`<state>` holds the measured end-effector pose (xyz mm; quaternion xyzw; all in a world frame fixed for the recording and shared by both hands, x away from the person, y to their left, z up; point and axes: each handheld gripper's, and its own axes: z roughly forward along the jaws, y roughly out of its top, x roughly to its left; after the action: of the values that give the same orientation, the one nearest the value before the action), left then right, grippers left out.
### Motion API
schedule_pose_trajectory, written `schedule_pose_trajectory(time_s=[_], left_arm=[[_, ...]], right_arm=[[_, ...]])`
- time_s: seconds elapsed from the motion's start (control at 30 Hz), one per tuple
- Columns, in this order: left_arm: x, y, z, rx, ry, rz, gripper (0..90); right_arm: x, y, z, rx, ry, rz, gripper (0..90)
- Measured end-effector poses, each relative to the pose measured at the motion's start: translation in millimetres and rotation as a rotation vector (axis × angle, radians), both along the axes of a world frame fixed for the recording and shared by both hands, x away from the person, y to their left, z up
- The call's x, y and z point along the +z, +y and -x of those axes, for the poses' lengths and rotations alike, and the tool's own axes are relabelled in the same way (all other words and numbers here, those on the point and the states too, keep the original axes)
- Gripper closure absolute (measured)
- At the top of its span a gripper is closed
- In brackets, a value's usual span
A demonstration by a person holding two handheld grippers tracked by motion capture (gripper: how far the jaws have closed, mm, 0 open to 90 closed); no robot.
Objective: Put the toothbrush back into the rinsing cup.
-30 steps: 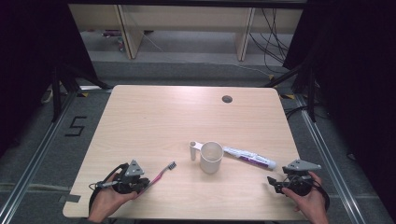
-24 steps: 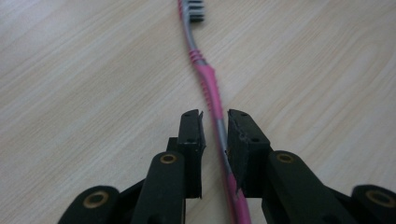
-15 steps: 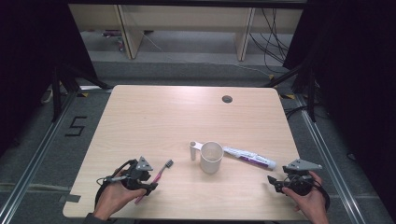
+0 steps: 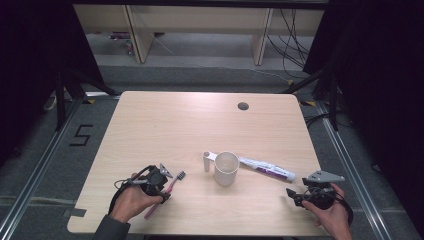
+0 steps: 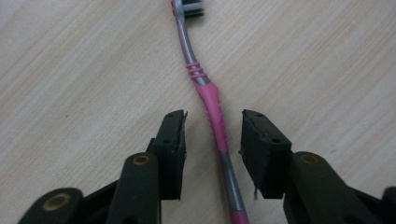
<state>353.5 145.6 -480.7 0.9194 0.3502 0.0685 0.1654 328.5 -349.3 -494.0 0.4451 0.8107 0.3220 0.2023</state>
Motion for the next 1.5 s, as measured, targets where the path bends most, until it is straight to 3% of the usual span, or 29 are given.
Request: schedule_pose_trajectory(time_s=[0.17,0.33,0.37,0.4,0.43,0.47,0.53,0.8,0.83,0.9,0.93,1.0,1.17,1.2,1.3,1.37,1.47,1.5], left_arm=[[-0.6,-3.9,-3.8,-0.023,0.018,-0.019,69.5],[-2.4,-5.5,-5.2,-0.039,0.022,-0.04,75.4],[-2.1,-5.8,-6.0,-0.041,0.028,-0.044,77.6],[-2.1,-5.8,-6.0,-0.041,0.028,-0.044,78.8],[-1.6,-6.4,-7.1,-0.046,0.04,-0.049,80.4],[-1.6,-6.4,-7.1,-0.046,0.04,-0.049,81.3],[-1.1,-7.0,-10.2,-0.057,0.049,-0.067,81.4],[-0.4,-11.9,-14.7,-0.056,0.086,-0.095,81.5],[0.3,-14.5,-15.8,-0.058,0.097,-0.118,81.6],[0.7,-16.0,-16.3,-0.062,0.104,-0.133,81.6],[0.8,-19.2,-17.2,-0.064,0.106,-0.151,81.7],[0.8,-20.2,-17.4,-0.064,0.108,-0.159,81.7],[1.1,-24.3,-17.0,-0.068,0.109,-0.189,81.8],[0.6,-25.4,-16.3,-0.064,0.103,-0.196,82.0],[1.4,-27.0,-16.8,-0.076,0.126,-0.217,82.2],[1.3,-28.7,-17.5,-0.09,0.124,-0.231,82.4],[1.1,-30.4,-18.0,-0.093,0.131,-0.239,82.7],[0.8,-30.5,-18.3,-0.096,0.129,-0.241,82.7]], right_arm=[[0.4,2.4,2.3,-0.019,0.037,-0.02,24.9],[0.2,1.5,1.6,-0.01,0.016,-0.017,24.9],[0.8,2.6,3.0,-0.029,0.044,-0.02,24.9],[0.8,2.6,3.0,-0.029,0.044,-0.02,24.9],[0.0,-0.5,-0.4,0.016,-0.004,0.006,24.9],[0.0,-0.5,-0.4,0.016,-0.004,0.006,24.9],[0.7,2.1,2.3,-0.021,0.027,-0.01,24.9],[1.1,3.9,3.1,-0.036,0.043,-0.027,24.9],[0.2,2.9,1.9,-0.018,0.02,-0.016,24.9],[-0.1,3.0,1.9,-0.02,0.018,-0.016,24.9],[1.1,4.0,3.0,-0.035,0.042,-0.027,24.9],[0.3,2.9,2.2,-0.022,0.021,-0.016,24.9],[0.7,2.9,2.3,-0.018,0.028,-0.019,24.9],[0.9,1.5,1.2,-0.008,0.006,0.001,24.9],[0.4,3.0,2.4,-0.018,0.023,-0.017,24.9],[1.0,1.6,1.1,-0.004,0.003,-0.002,24.9],[2.7,2.5,2.3,-0.016,0.023,-0.002,24.9],[1.1,2.2,1.1,-0.006,0.007,-0.008,24.9]])
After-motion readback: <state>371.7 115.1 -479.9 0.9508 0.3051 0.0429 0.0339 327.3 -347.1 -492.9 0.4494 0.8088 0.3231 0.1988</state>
